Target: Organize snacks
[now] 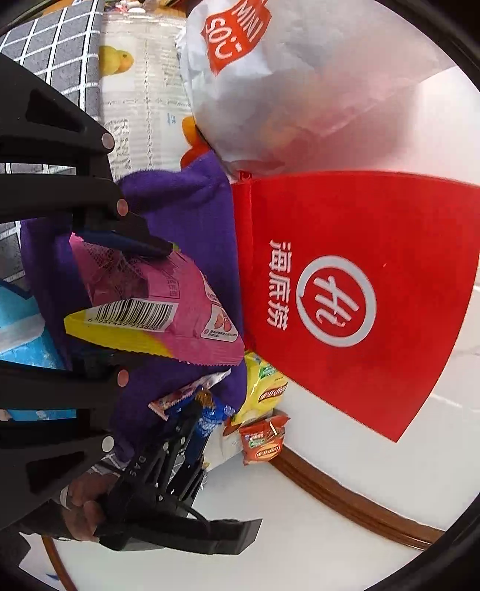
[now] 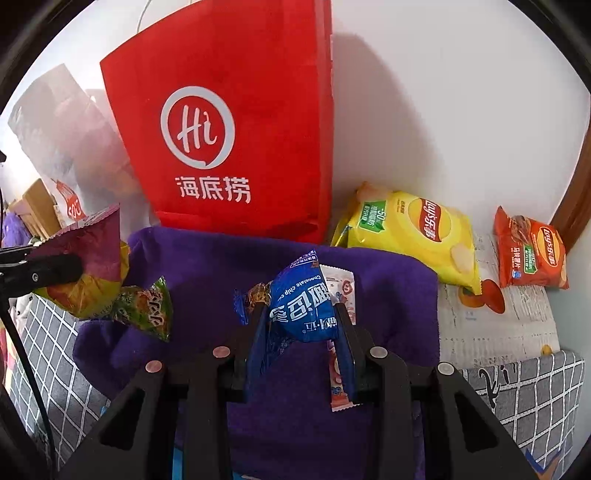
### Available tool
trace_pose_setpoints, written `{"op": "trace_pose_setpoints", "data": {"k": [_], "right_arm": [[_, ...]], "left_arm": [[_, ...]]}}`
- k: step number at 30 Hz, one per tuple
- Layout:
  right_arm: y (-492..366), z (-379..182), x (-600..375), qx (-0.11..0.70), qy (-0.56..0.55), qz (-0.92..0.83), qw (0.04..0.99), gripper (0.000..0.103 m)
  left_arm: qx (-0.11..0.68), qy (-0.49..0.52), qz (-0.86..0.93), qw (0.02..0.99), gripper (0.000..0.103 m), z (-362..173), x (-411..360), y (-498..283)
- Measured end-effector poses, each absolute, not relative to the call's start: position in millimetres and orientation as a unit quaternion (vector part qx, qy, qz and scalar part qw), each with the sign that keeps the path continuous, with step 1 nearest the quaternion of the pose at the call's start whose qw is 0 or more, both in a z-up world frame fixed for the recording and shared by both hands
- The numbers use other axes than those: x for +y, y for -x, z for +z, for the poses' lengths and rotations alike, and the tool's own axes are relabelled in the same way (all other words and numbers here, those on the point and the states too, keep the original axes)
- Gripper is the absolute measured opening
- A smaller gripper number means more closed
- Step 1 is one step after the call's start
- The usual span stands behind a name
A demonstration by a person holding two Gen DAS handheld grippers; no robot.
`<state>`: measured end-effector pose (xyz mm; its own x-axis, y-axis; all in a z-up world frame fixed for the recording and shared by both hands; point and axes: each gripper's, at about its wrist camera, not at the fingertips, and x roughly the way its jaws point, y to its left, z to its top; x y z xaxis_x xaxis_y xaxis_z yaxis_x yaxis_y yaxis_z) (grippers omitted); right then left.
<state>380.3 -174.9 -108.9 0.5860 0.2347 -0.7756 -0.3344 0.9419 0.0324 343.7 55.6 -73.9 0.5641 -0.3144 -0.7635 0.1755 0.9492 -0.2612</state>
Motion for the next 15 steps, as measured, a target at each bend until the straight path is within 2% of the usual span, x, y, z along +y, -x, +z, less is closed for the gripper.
{"op": "trace_pose_setpoints", "data": {"k": [15], "right_arm": [[-381.8, -116.2, -165.2, 0.441, 0.072, 0.172, 0.878, 0.035]], "left_arm": [[0.442, 0.125, -0.173, 0.871, 0.038, -73.0, 69.4, -346.5]]}}
